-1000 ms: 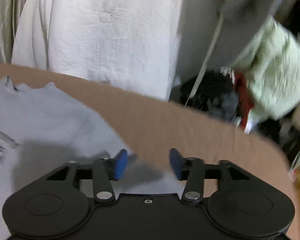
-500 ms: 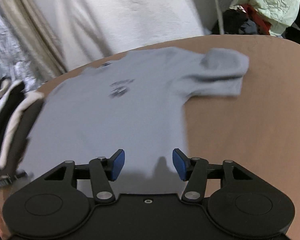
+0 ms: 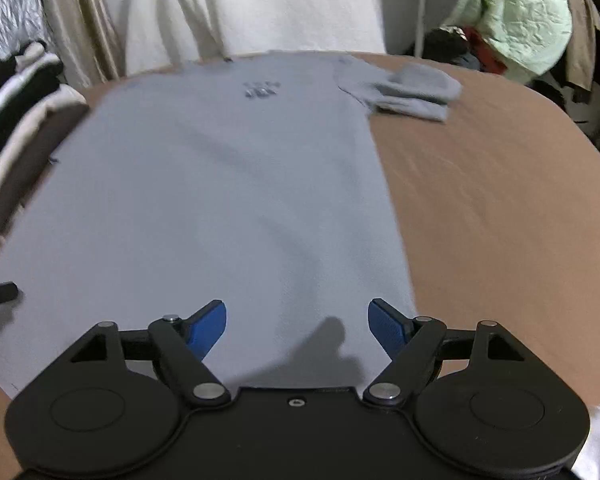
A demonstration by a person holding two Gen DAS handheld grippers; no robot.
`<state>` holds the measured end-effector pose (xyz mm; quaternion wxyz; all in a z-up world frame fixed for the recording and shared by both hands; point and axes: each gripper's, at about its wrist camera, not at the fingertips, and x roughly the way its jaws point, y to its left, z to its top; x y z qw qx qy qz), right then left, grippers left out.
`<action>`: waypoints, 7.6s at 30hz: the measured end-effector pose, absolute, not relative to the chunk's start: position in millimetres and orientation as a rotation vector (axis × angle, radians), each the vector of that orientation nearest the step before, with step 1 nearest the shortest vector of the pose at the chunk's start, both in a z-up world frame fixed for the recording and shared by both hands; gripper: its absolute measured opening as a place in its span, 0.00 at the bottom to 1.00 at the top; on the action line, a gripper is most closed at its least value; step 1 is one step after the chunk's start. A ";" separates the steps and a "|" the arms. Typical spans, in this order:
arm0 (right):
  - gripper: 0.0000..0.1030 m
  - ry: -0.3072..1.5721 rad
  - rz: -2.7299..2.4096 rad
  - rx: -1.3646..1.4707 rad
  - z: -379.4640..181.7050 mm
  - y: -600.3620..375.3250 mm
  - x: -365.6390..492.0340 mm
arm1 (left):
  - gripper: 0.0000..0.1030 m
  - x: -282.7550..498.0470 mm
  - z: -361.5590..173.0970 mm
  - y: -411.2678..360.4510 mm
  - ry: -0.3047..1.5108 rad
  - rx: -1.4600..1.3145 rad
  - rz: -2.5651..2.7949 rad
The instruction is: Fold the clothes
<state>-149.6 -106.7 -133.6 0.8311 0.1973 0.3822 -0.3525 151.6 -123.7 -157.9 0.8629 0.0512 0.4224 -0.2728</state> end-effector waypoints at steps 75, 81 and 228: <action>0.70 0.672 -0.718 0.262 -106.1 -83.3 -200.1 | 0.68 137.2 -161.9 -102.4 0.892 0.181 -0.722; 0.70 0.664 -0.704 0.318 -130.6 -99.6 -208.8 | 0.68 137.8 -146.4 -105.7 0.909 0.093 -0.727; 0.06 0.726 -0.757 0.321 -151.0 -110.2 -278.1 | 0.48 129.1 -133.0 -54.3 1.007 0.004 -0.542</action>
